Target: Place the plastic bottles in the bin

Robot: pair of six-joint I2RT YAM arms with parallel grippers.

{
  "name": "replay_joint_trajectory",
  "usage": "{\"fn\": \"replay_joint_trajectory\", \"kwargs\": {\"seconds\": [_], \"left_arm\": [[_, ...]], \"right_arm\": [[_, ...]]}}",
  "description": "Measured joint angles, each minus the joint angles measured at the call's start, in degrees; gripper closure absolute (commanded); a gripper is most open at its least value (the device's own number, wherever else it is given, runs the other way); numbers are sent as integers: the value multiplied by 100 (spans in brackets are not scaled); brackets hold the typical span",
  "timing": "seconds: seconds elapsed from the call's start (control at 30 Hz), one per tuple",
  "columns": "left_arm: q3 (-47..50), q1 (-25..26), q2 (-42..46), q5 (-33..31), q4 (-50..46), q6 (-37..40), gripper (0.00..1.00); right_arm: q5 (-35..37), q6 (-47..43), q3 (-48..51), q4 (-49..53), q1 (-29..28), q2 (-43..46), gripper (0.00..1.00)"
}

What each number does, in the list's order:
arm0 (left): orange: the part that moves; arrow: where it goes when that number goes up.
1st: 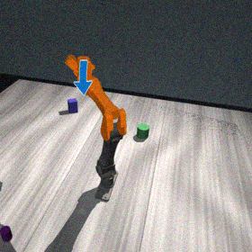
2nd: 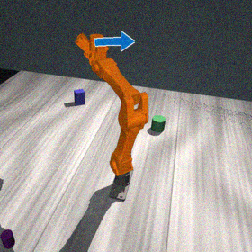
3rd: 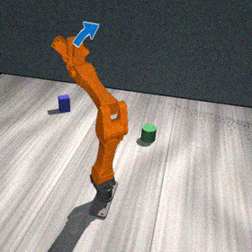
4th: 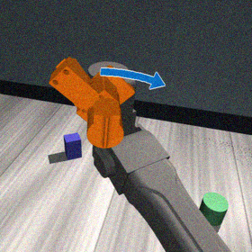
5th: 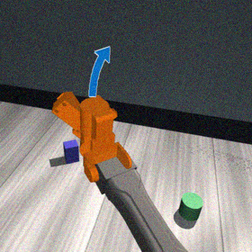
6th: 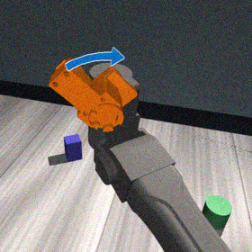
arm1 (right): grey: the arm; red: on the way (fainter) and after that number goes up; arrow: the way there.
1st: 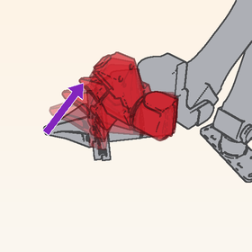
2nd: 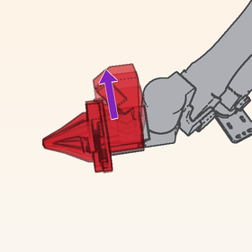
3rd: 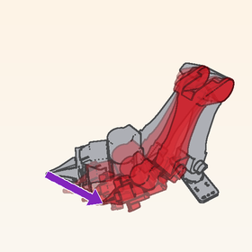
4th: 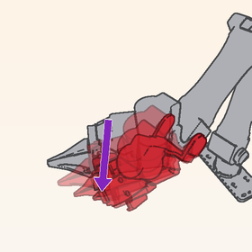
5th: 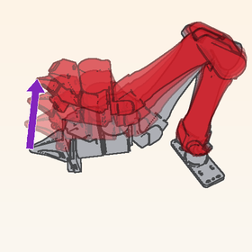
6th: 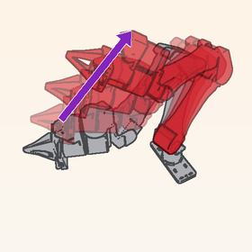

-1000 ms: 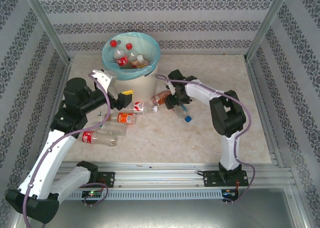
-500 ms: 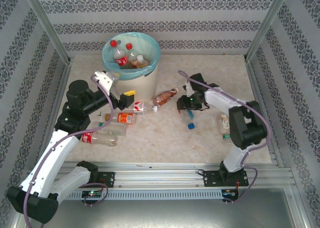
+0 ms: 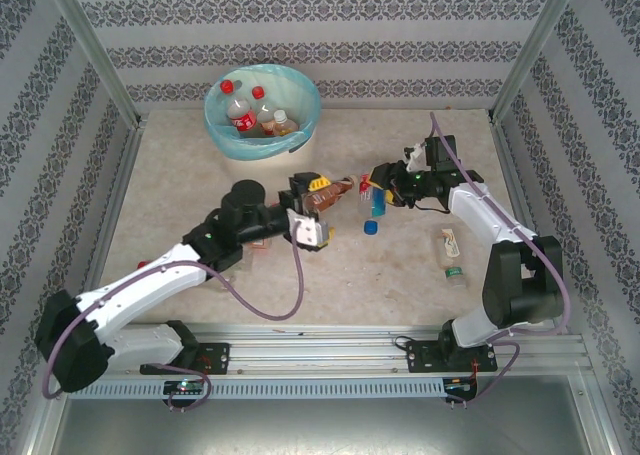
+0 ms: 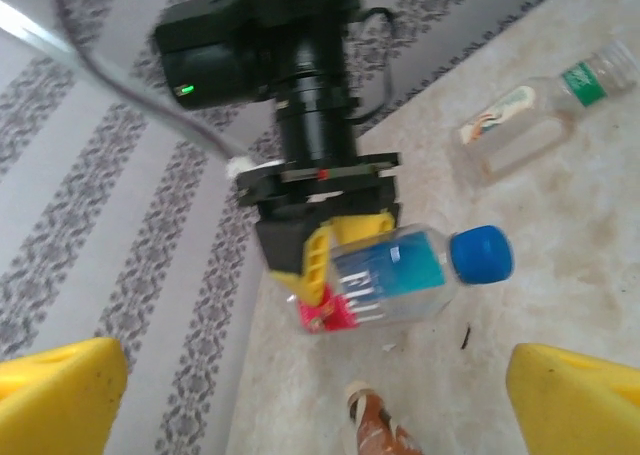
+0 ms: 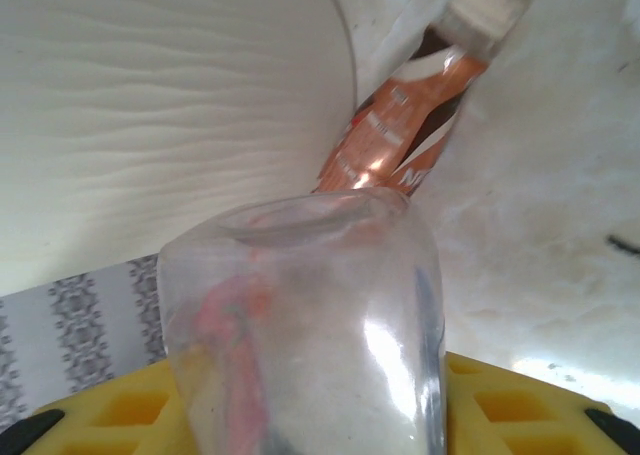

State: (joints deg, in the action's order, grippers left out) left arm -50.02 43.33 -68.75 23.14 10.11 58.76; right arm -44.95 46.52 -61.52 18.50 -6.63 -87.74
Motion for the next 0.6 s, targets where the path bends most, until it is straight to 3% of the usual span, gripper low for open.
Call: {"fn": "replay_joint_trajectory", "kwargs": {"seconds": [0.2,0.37,0.6], "left_arm": [[94,356,-782,-55,295,986,0],[170,444,-1043,-46,575,1156,1],[170,522,-1239,-111,905,1311,25]], "right_arm": [[-476,518,11,-76,-76,2,54],[-575,758,44,-125,-256,63,54],[-619,1056,92,-295,-511,81,55]]}}
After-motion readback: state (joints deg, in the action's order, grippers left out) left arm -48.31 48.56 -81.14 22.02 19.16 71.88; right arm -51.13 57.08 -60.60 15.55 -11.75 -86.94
